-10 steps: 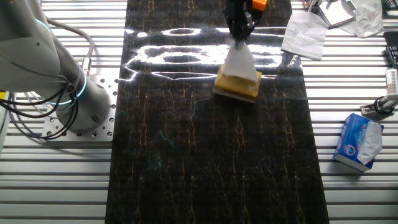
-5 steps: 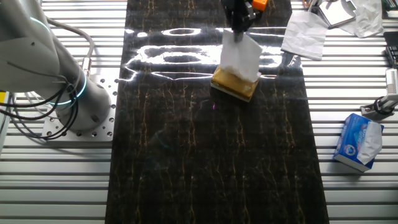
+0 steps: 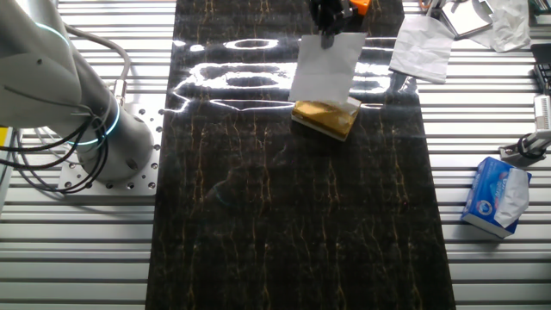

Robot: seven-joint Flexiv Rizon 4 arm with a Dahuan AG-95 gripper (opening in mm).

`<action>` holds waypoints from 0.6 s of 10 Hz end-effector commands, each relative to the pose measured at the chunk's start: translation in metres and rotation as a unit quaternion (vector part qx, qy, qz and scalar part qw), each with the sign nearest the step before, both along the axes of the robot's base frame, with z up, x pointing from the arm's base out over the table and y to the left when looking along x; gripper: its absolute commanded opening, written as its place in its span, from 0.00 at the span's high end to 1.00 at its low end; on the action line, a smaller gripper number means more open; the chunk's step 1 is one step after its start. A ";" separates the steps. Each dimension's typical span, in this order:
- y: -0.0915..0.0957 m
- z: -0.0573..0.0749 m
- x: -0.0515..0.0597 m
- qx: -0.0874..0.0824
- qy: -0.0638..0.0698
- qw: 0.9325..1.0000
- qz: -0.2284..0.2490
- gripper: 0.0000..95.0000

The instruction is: Pull out a napkin

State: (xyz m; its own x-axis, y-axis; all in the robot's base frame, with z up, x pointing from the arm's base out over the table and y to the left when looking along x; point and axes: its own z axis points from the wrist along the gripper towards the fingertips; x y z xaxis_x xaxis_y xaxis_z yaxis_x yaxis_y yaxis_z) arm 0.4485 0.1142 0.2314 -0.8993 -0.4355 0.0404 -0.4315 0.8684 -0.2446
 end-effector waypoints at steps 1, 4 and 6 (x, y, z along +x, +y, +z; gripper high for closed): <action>0.000 0.000 0.000 0.056 -0.010 0.998 -0.035 1.00; 0.000 0.000 0.000 0.071 -0.014 0.996 -0.049 1.00; 0.000 0.000 0.000 0.103 -0.021 0.992 -0.069 1.00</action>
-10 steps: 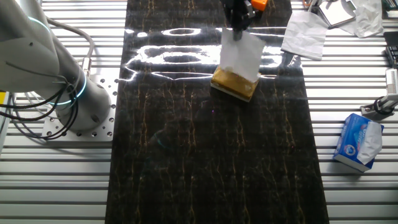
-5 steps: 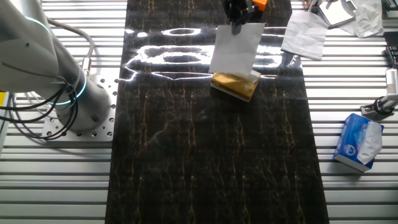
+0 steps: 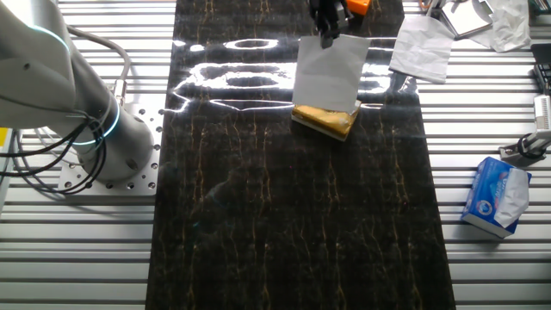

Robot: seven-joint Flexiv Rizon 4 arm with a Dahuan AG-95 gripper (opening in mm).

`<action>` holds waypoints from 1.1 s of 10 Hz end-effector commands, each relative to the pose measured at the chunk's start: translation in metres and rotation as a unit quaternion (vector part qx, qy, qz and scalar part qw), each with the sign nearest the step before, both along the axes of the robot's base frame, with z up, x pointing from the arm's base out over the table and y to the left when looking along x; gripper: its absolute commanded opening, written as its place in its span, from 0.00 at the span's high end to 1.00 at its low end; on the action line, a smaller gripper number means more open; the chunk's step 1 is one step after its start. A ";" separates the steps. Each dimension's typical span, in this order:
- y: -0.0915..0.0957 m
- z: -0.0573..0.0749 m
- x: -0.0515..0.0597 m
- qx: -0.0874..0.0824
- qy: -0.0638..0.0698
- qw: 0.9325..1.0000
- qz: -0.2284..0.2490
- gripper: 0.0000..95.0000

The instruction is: Pull out a napkin

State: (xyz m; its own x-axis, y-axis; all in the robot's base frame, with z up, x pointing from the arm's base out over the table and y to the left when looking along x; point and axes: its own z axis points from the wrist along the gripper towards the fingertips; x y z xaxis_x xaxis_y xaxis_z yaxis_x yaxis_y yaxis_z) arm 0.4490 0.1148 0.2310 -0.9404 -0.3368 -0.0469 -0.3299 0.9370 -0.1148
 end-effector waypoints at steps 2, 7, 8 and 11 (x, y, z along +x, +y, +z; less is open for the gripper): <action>0.000 0.000 0.000 0.101 -0.026 0.993 -0.055 1.00; 0.000 0.000 0.000 0.110 -0.024 0.992 -0.062 1.00; 0.000 0.000 0.000 0.110 -0.023 0.992 -0.059 1.00; 0.000 0.000 0.000 0.105 -0.021 0.993 -0.050 1.00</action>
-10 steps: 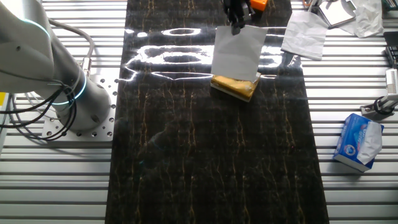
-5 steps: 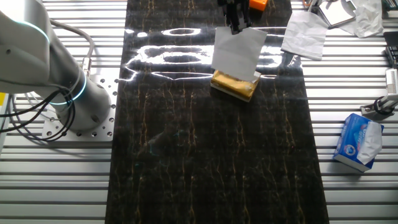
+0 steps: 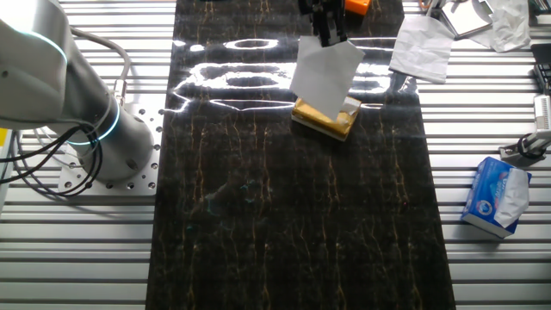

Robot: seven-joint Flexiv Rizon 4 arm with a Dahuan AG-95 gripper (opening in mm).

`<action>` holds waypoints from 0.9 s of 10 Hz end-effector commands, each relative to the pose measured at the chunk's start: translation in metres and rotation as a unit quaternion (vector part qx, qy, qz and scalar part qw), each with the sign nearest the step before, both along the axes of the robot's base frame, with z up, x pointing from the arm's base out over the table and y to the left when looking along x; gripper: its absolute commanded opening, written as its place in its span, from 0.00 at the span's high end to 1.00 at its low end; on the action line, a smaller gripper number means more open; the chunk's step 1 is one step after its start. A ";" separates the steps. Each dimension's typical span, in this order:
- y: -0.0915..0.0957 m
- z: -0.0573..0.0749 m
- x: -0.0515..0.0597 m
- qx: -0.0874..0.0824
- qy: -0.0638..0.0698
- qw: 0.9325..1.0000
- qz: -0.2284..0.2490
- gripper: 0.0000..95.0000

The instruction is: Pull out a napkin

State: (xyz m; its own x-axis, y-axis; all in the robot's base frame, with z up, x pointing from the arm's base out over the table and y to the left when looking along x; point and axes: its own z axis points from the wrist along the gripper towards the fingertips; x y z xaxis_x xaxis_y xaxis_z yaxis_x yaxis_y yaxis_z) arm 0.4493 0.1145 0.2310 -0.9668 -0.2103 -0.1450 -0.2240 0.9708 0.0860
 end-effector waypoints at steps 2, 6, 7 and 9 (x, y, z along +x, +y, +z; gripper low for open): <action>0.000 0.000 0.000 -0.018 0.001 1.000 0.006 1.00; 0.000 0.000 0.000 -0.049 0.006 0.999 0.023 1.00; 0.000 0.000 0.000 -0.050 0.006 0.998 0.024 1.00; 0.000 0.000 0.000 -0.054 0.006 0.998 0.029 1.00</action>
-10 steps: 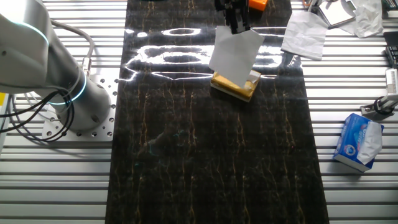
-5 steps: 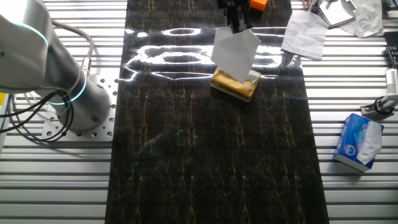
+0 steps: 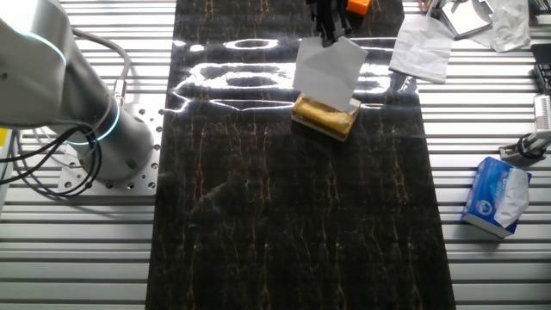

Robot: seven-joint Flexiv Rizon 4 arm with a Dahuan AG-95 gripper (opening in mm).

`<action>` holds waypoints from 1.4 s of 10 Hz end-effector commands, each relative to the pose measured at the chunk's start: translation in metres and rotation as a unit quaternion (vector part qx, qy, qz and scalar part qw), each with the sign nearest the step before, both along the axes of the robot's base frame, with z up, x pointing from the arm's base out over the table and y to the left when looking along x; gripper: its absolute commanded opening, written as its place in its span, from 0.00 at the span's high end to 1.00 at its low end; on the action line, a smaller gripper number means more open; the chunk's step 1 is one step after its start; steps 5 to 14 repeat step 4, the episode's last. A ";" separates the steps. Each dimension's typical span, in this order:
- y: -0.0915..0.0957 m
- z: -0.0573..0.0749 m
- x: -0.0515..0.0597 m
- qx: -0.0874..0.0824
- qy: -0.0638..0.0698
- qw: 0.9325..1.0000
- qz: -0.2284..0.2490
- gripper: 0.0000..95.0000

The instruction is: Pull out a napkin

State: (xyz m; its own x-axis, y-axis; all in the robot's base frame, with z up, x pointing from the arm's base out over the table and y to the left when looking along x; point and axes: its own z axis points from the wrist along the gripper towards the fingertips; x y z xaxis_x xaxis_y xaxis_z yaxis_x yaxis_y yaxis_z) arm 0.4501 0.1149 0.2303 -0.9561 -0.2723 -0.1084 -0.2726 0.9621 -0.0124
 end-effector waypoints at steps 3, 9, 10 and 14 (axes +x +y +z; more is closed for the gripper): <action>0.000 0.001 -0.001 -0.004 -0.001 1.000 0.008 1.00; 0.000 0.001 -0.001 -0.004 -0.001 1.000 0.009 1.00; 0.000 0.001 -0.001 -0.004 -0.001 1.000 0.009 1.00; 0.000 0.001 -0.001 -0.004 -0.001 1.000 0.009 1.00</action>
